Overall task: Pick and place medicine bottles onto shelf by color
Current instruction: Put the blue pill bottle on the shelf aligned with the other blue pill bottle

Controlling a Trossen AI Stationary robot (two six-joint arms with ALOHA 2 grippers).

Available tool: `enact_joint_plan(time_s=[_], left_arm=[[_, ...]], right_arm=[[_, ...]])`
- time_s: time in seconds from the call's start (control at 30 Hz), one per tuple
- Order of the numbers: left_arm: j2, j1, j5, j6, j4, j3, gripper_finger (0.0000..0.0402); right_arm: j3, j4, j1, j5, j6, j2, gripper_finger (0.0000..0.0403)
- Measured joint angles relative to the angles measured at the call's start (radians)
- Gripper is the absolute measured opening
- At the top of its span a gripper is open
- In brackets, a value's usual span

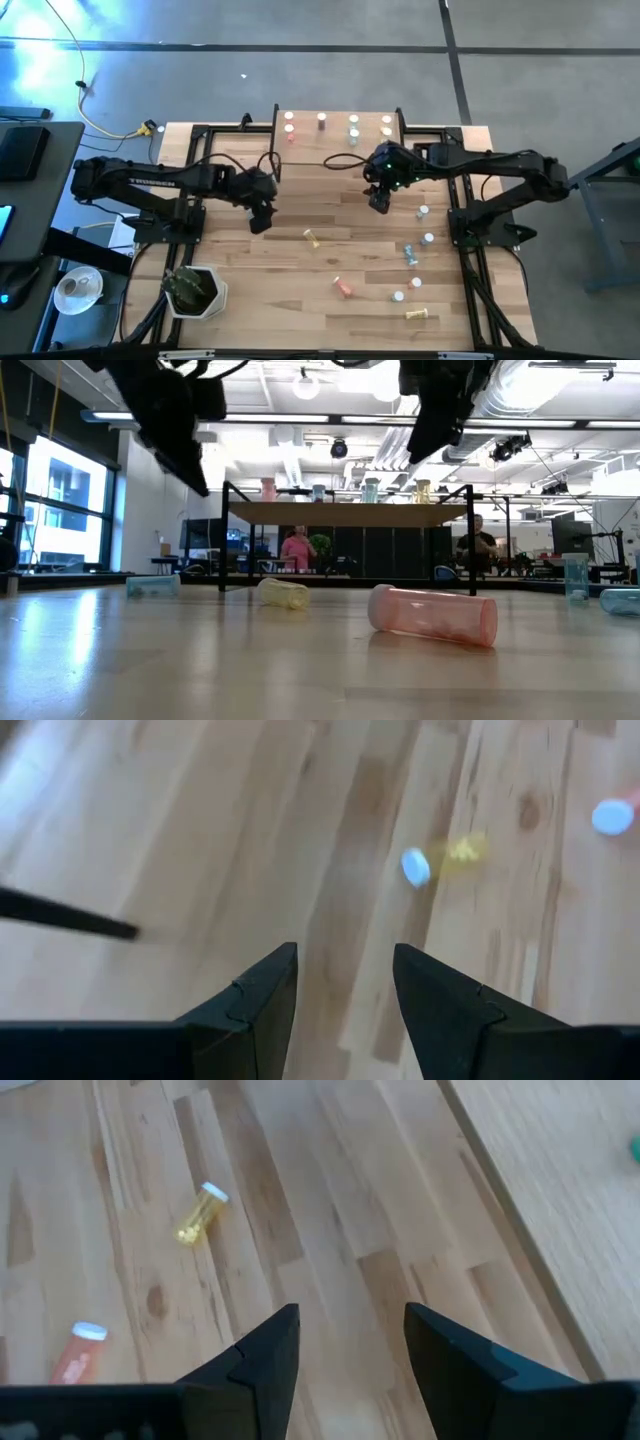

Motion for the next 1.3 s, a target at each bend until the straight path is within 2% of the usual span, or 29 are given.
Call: enact_joint_plan(time_s=[0.17, 0.3, 0.37, 0.53, 0.8, 0.97, 1.3], left_arm=[[0.0, -0.041, -0.009, -0.048, 0.012, -0.082, 0.0158], [0.0, -0.084, -0.119, -0.107, 0.028, -0.141, 0.0158], [0.0, -0.1, -0.144, -0.117, 0.022, -0.155, 0.0158], [0.0, -0.118, -0.153, -0.131, 0.021, -0.18, 0.0158], [0.0, -0.118, -0.182, -0.241, -0.01, -0.227, 0.0158], [0.0, -0.099, -0.184, -0.28, -0.013, -0.243, 0.0158], [0.001, 0.011, -0.172, -0.288, -0.004, -0.274, 0.0158]], right_arm=[[-0.035, 0.028, -0.001, 0.007, 0.0, -0.001, 0.0173], [-0.052, 0.052, -0.001, 0.006, 0.0, -0.001, 0.0173], [-0.052, 0.056, -0.001, 0.005, 0.0, 0.0, 0.0173], [-0.052, 0.069, -0.001, 0.005, -0.001, 0.001, 0.0173], [-0.052, 0.07, -0.001, 0.004, -0.021, 0.002, 0.0173], [-0.052, 0.07, -0.001, 0.004, -0.038, 0.002, 0.0173], [-0.052, 0.074, -0.001, 0.004, -0.05, 0.002, 0.0173]])
